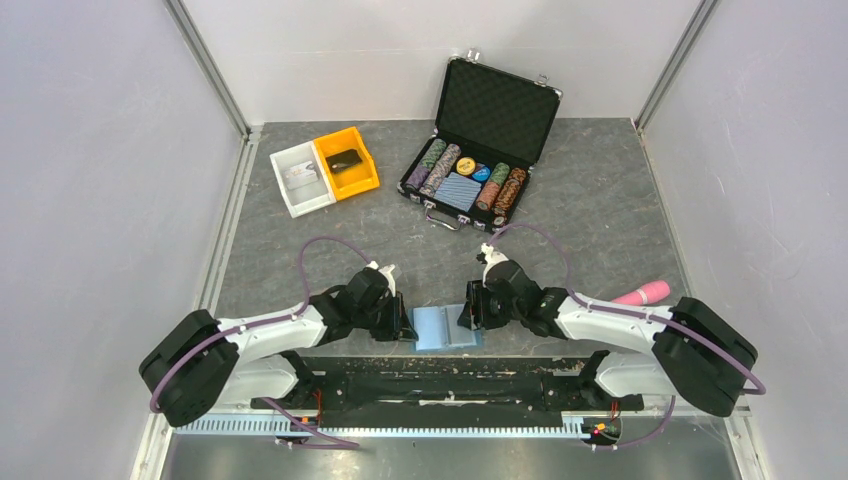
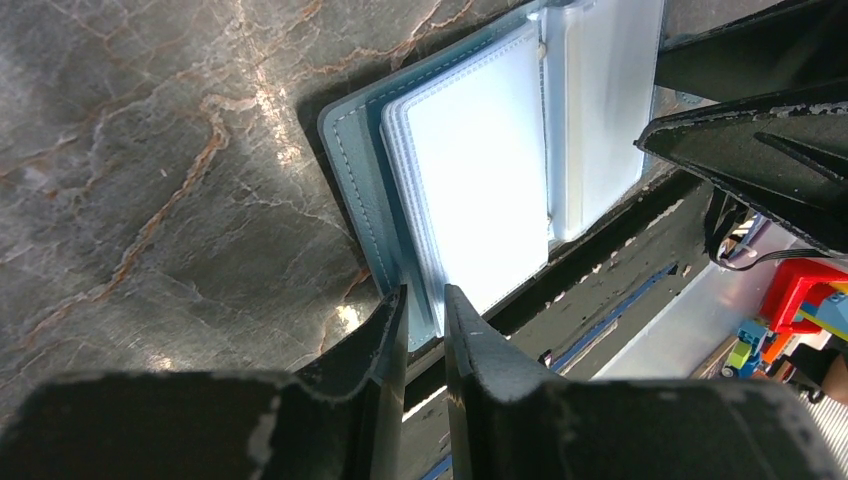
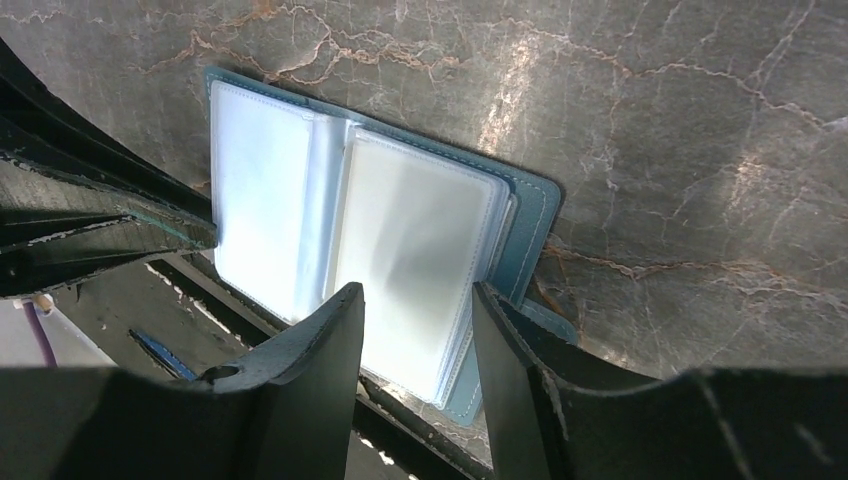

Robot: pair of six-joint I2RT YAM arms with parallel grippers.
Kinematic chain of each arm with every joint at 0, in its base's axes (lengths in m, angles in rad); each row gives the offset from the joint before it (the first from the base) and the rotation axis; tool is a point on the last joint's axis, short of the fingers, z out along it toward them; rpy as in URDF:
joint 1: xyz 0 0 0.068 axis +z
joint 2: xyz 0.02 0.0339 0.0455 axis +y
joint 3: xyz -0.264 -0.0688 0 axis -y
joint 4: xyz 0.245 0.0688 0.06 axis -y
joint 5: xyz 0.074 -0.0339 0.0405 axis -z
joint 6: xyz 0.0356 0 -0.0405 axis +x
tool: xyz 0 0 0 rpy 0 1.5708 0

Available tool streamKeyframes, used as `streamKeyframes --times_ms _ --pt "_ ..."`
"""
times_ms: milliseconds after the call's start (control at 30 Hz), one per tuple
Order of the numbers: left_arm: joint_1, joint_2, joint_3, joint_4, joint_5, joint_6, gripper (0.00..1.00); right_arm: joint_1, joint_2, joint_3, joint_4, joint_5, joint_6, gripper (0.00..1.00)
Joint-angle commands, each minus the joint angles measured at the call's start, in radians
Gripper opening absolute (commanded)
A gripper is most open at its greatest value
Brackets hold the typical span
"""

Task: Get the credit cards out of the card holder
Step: Remove the credit card from the card holder.

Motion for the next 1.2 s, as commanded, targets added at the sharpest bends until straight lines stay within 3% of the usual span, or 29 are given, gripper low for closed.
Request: streamKeyframes --times_ms 0,267,1167 --pt "-0.004 0.008 -0.014 0.028 0.004 -0.016 0.27 0.016 0.029 0.010 0.024 -0.017 0.006 0.46" --pt "-0.004 0.019 -0.018 0.052 0.022 -0.025 0.27 0.024 -0.008 0.011 0.060 -0.023 0.013 0.39" --pt "-0.004 0.012 -0.023 0.085 0.026 -0.067 0.27 0.035 -0.038 -0.065 0.319 -0.177 0.085 0.31"
